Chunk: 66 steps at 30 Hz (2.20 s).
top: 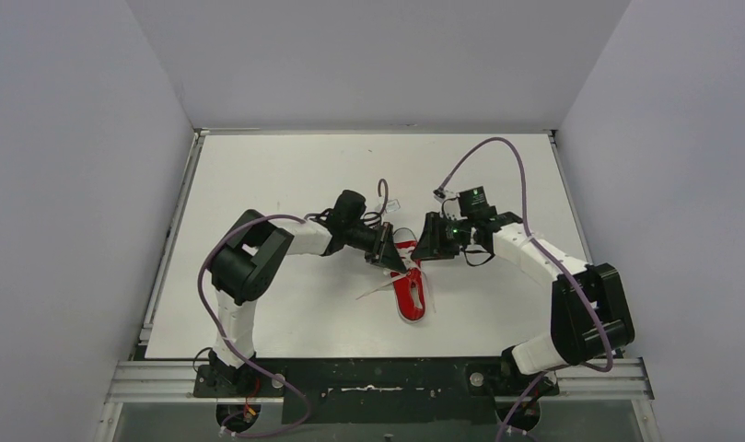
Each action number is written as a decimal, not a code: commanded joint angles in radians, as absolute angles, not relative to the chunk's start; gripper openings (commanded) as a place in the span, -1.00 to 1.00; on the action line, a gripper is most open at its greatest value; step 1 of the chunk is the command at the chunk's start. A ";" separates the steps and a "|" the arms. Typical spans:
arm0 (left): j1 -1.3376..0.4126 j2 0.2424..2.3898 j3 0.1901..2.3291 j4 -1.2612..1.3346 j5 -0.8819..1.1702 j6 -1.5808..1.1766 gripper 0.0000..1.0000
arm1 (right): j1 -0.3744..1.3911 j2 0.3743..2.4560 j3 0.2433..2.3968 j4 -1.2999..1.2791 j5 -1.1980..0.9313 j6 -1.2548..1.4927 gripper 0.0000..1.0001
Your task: Tie the shoes
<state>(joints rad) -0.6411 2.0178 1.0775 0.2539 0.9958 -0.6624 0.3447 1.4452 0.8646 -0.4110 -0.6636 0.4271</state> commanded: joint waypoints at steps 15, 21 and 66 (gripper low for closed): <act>-0.647 1.942 1.132 0.212 1.000 -0.601 -1.00 | 0.343 1.609 0.979 -0.356 -0.820 0.393 -0.53; -0.646 1.943 1.142 0.196 0.990 -0.595 -1.00 | 0.341 1.584 0.969 -0.325 -0.836 0.412 -1.00; -0.616 2.022 1.141 0.354 0.969 -0.731 -1.00 | 0.245 1.557 1.055 -0.498 -0.792 0.495 -0.56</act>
